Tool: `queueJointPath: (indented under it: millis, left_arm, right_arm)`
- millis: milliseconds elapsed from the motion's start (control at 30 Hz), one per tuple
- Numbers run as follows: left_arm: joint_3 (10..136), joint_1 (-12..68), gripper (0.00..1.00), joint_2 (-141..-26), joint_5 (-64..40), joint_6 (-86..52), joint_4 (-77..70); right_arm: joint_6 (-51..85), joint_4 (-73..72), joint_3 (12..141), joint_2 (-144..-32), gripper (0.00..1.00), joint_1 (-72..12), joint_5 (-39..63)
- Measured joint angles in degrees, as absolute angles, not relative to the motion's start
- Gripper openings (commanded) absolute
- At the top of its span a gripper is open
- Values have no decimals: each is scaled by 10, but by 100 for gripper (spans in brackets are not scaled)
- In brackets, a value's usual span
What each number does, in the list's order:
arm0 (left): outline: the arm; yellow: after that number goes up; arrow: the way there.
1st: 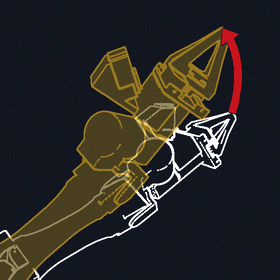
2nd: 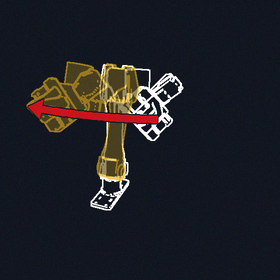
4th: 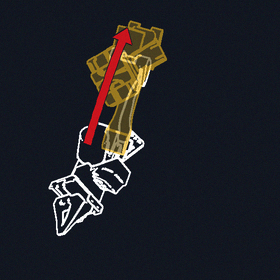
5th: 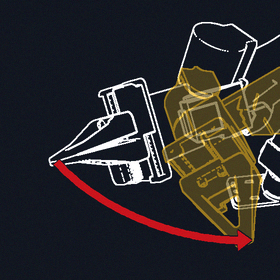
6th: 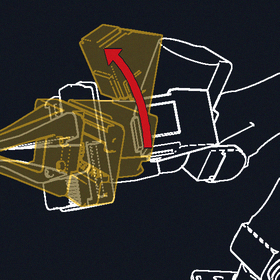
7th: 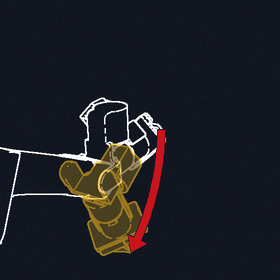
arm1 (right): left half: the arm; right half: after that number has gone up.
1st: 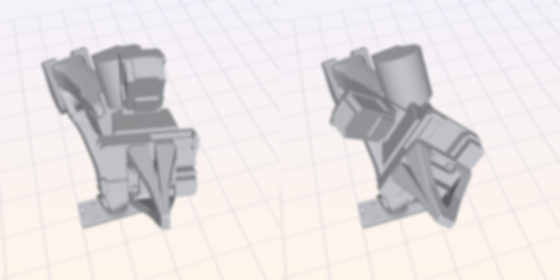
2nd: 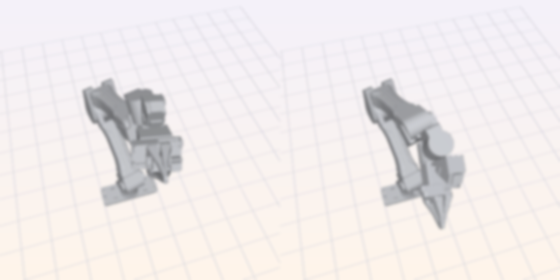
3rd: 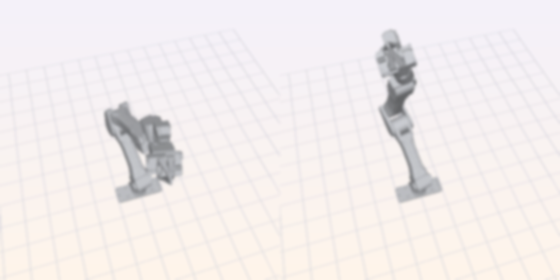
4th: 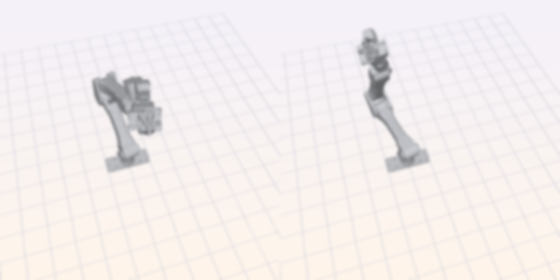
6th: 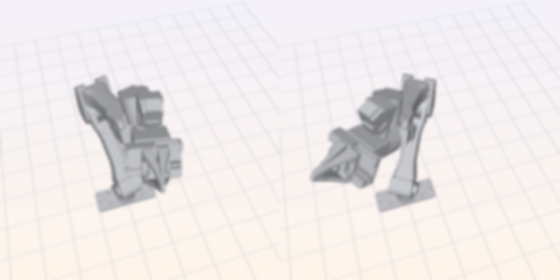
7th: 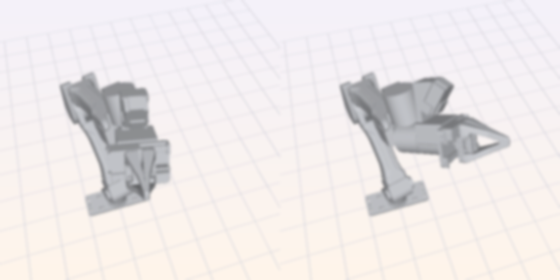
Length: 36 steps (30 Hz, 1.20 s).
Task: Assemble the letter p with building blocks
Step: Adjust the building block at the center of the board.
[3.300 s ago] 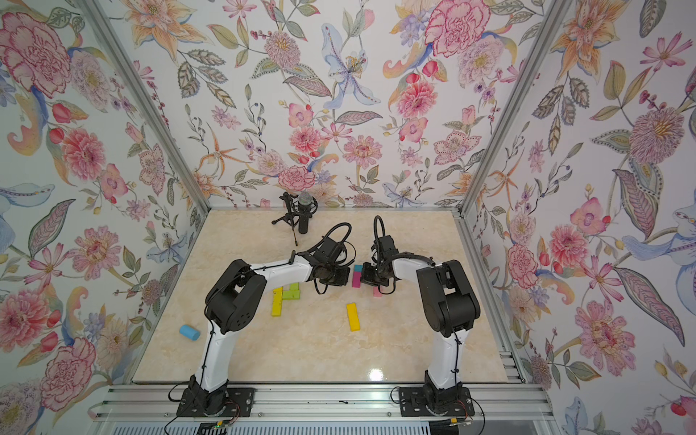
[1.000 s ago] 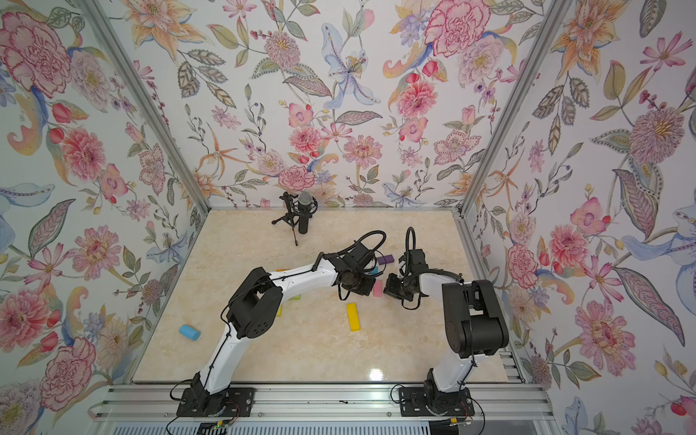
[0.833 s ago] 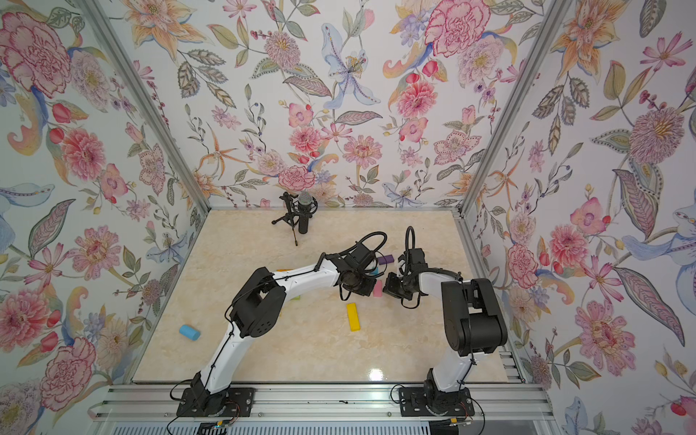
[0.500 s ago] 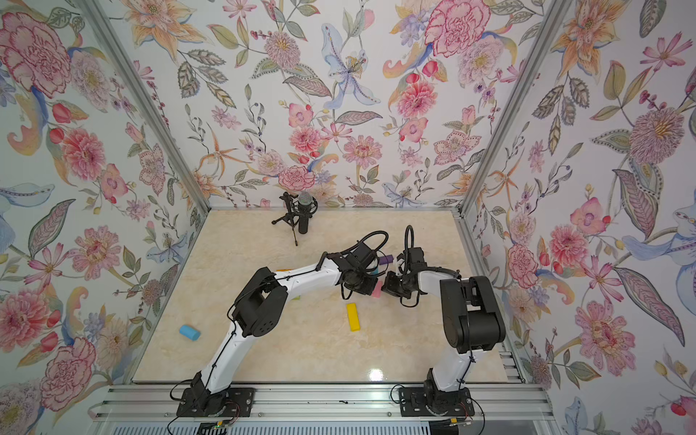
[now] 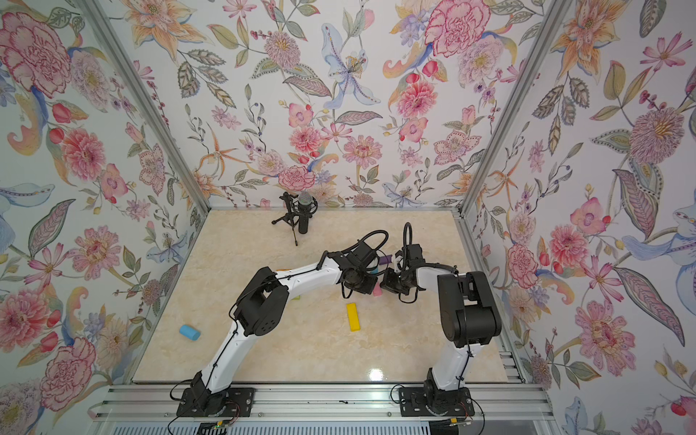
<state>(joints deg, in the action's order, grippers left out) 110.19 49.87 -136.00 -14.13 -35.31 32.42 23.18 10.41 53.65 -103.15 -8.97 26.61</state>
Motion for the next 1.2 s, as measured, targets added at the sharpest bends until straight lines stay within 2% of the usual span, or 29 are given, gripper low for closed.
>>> queueJointPath:
  millis: [633, 900, 1200]
  left_arm:
    - [1120, 471, 0, -1359, -113, -353, 322]
    - [988, 467, 0, -1220, -63, -354, 291]
    - [930, 449, 0, -1100, -24, -353, 243]
  right_arm:
    - [234, 113, 555, -1044, 0, -90, 265]
    - [234, 157, 479, -951, 0, -94, 219]
    - [252, 169, 449, -918, 0, -142, 205]
